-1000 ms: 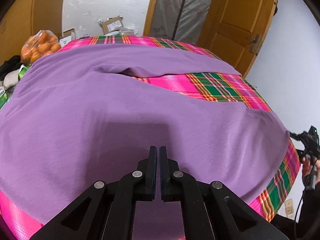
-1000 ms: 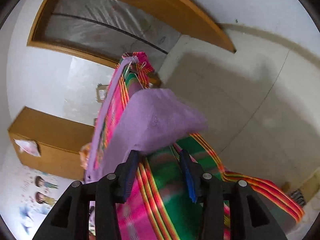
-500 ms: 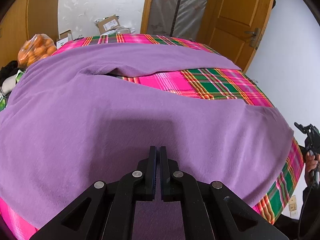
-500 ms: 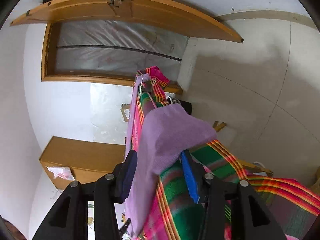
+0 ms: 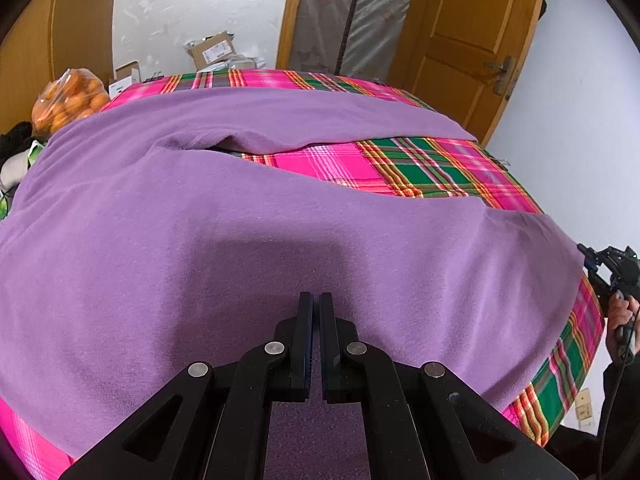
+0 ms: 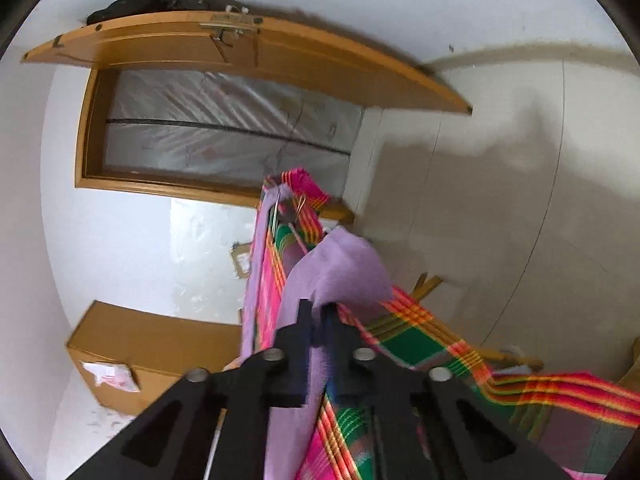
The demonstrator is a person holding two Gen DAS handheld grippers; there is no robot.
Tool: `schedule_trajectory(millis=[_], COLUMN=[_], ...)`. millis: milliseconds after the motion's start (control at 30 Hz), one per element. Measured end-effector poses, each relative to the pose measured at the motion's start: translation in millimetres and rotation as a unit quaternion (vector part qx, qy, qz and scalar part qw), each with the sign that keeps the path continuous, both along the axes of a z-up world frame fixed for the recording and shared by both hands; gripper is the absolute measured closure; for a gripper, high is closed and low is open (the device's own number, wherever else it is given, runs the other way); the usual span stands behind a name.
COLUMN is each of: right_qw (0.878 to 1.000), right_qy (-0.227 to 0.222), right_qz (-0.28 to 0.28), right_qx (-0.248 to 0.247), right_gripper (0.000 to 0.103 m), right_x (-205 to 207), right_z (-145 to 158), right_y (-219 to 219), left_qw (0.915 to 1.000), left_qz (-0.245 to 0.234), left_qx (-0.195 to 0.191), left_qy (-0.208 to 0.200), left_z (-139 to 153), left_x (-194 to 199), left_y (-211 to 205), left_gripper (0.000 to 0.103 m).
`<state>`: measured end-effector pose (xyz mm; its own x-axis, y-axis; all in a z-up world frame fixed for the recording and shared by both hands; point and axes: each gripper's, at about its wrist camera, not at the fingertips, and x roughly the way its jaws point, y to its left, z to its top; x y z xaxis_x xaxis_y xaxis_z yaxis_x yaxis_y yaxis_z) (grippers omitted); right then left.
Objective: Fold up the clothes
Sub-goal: 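Lift the held side edge with the right gripper toward the sweater body, then lay the held side edge over the sweater body and open the right gripper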
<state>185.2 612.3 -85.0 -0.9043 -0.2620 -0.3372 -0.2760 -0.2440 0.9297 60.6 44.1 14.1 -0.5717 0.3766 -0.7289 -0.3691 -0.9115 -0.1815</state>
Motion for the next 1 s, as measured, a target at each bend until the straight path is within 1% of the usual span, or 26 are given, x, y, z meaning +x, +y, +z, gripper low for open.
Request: schedule_trajectory(millis=[200, 267, 333, 400, 467, 500, 567, 600, 667, 767, 867, 967, 1000], right_qw=[0.999, 0.997, 0.994, 0.993, 0.991, 0.991, 0.989, 0.989, 0.990, 0.990, 0.980, 0.964, 0.958], right_qy=[-0.011, -0.015, -0.028, -0.059, -0.086, -0.088, -0.095, -0.095, -0.084, -0.055, -0.040, -0.033, -0.033], right_qz=[-0.002, -0.003, 0.003, -0.005, -0.042, -0.057, -0.088, -0.092, -0.076, -0.024, 0.038, 0.113, 0.130], right_qx=[0.053, 0.081, 0.104, 0.105, 0.088, 0.080, 0.065, 0.069, 0.084, 0.128, 0.190, 0.240, 0.252], right_gripper=[0.099, 0.099, 0.099, 0.095, 0.094, 0.090, 0.087, 0.087, 0.087, 0.087, 0.087, 0.087, 0.087], right_x=[7.7, 14.9, 14.2, 12.7, 21.8, 27.2, 42.2, 46.8, 47.0, 31.3, 8.6, -18.9, -25.8], right_z=[27.5, 44.3, 52.3, 48.1, 38.0, 34.5, 27.7, 27.8, 32.2, 46.3, 60.5, 67.1, 67.1], right_y=[-3.3, -5.2, -3.5, 3.0, 14.5, 19.2, 29.3, 30.6, 25.8, 4.5, -27.9, -70.5, -81.8], left_qw=[1.0000, 0.9999, 0.9998, 0.9998, 0.9997, 0.9997, 0.9996, 0.9996, 0.9996, 0.9993, 0.9991, 0.9996, 0.9997], left_qz=[-0.005, -0.011, -0.017, -0.020, -0.024, -0.025, -0.026, -0.027, -0.029, -0.035, -0.041, -0.026, -0.020], left_qx=[0.001, 0.001, 0.001, 0.001, 0.005, 0.005, 0.004, 0.004, 0.004, 0.006, 0.005, 0.010, 0.013], left_qy=[0.000, 0.001, 0.002, 0.003, 0.003, 0.003, 0.003, 0.003, 0.004, 0.005, 0.009, 0.008, 0.007], left_z=[1.4, 1.5, 1.0, 1.0, 1.4, 1.4, 1.1, 1.1, 1.2, 2.0, 3.1, 2.5, 2.1], left_x=[5.1, 7.4, 8.3, 8.9, 10.2, 10.8, 11.6, 11.7, 11.7, 12.8, 15.8, 14.6, 13.8], left_y=[0.7, 1.8, 3.9, 5.8, 5.7, 5.4, 4.9, 5.1, 6.4, 10.3, 12.3, 3.5, -0.4], left_gripper=[0.100, 0.100, 0.100, 0.100, 0.100, 0.100, 0.100, 0.100, 0.100, 0.100, 0.100, 0.100, 0.100])
